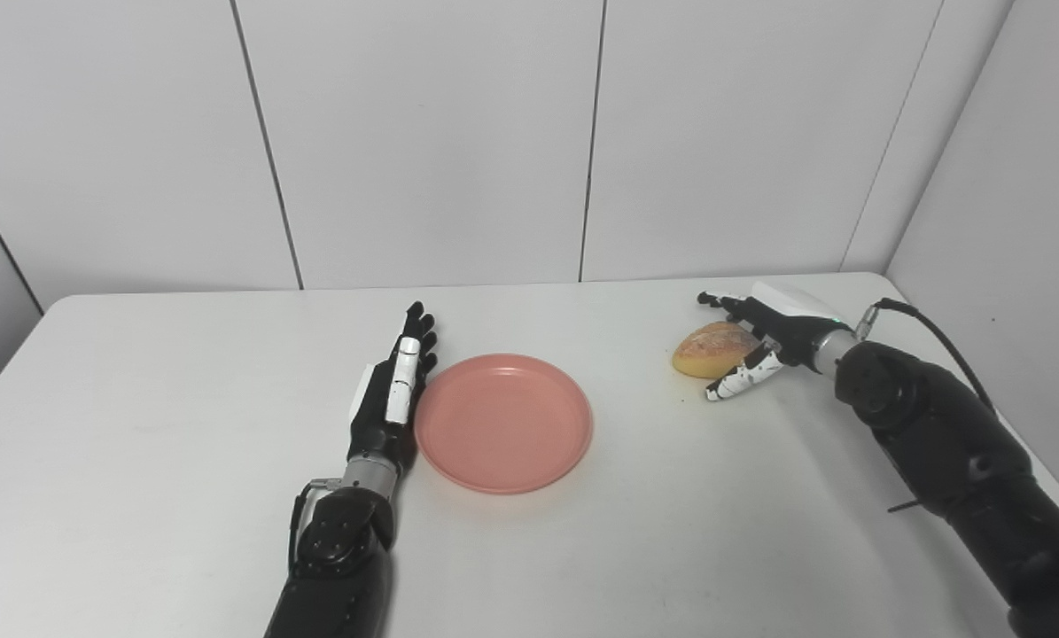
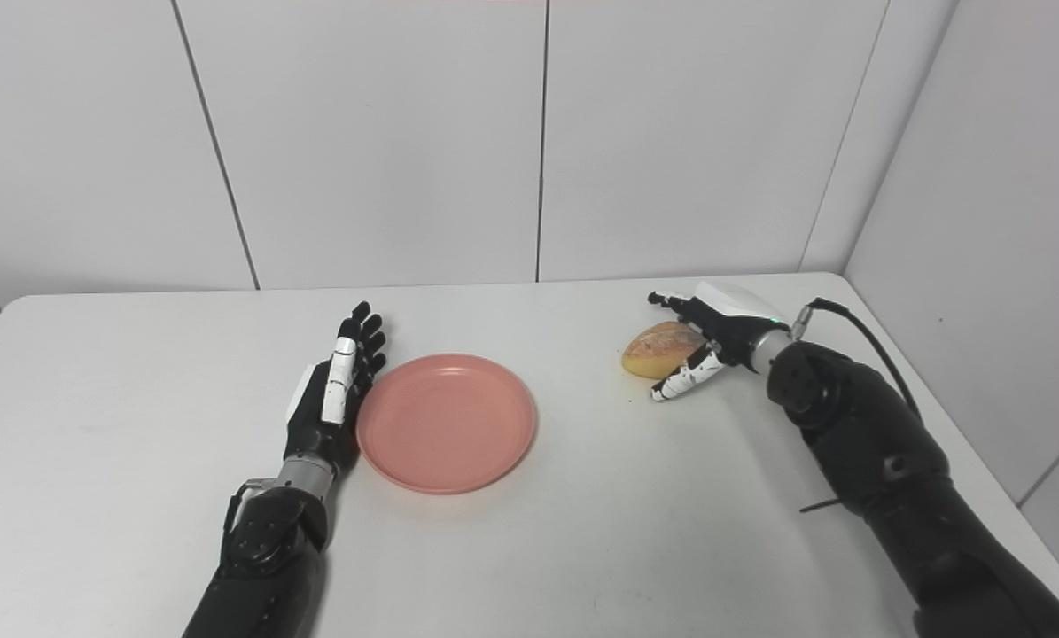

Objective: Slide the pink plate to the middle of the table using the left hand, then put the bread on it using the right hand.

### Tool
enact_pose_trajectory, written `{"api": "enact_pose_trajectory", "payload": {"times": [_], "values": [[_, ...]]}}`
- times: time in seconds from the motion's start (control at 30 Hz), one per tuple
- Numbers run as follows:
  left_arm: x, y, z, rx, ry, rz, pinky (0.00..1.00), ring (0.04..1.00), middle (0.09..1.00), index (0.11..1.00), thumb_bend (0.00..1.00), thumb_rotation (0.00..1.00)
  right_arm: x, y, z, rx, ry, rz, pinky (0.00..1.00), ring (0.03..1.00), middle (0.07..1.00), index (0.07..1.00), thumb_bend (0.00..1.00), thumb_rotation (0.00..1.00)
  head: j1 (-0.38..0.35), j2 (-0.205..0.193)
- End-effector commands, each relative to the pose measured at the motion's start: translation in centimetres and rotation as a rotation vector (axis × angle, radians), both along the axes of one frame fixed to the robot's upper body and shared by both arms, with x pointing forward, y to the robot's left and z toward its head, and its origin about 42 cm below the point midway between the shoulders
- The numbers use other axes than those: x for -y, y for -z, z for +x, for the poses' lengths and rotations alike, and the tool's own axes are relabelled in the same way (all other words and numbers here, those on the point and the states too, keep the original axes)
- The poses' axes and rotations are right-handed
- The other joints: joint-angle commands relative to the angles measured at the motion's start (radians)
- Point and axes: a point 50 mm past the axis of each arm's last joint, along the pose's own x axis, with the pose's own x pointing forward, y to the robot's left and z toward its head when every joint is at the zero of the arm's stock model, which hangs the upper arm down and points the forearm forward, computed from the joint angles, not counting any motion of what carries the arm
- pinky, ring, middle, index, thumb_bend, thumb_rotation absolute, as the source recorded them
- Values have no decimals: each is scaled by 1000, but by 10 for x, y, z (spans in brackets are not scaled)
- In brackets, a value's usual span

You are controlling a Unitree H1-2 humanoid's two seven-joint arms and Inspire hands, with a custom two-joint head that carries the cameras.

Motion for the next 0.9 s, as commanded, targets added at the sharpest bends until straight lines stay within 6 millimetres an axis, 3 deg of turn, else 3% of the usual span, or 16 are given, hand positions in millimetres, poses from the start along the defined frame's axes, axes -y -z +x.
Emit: {"api": "enact_pose_trajectory", "payload": {"times": [0.0,0.23,0.4,0.5,0.67,0.73,0.87], "values": [[3,-2,0,10,9,-15,1000,954,948,953,590,1000,-5,-45,17,121,-40,-11,706,857,931,924,932,230,1,0],[3,-3,-1,8,10,-25,994,948,948,955,588,1000,-9,-38,15,141,-45,-17,541,744,907,891,859,148,7,3],[4,-4,-2,7,7,-20,991,933,941,949,597,1000,-9,-32,13,216,-82,-2,622,768,847,826,782,50,6,5],[4,-4,-2,11,8,-13,985,933,941,949,597,1000,-10,-30,12,273,-104,0,622,726,779,765,712,5,8,4],[5,-5,-4,7,13,-17,982,936,943,948,596,1000,-9,-25,11,389,-134,9,484,573,640,657,618,0,16,3],[5,-5,-4,6,12,-11,994,941,944,948,599,1000,-8,-25,11,420,-127,12,411,496,503,557,544,0,16,3],[6,-5,-3,4,9,-3,996,943,942,945,602,1000,-8,-25,12,456,-127,8,322,402,433,529,517,0,19,2]]}}
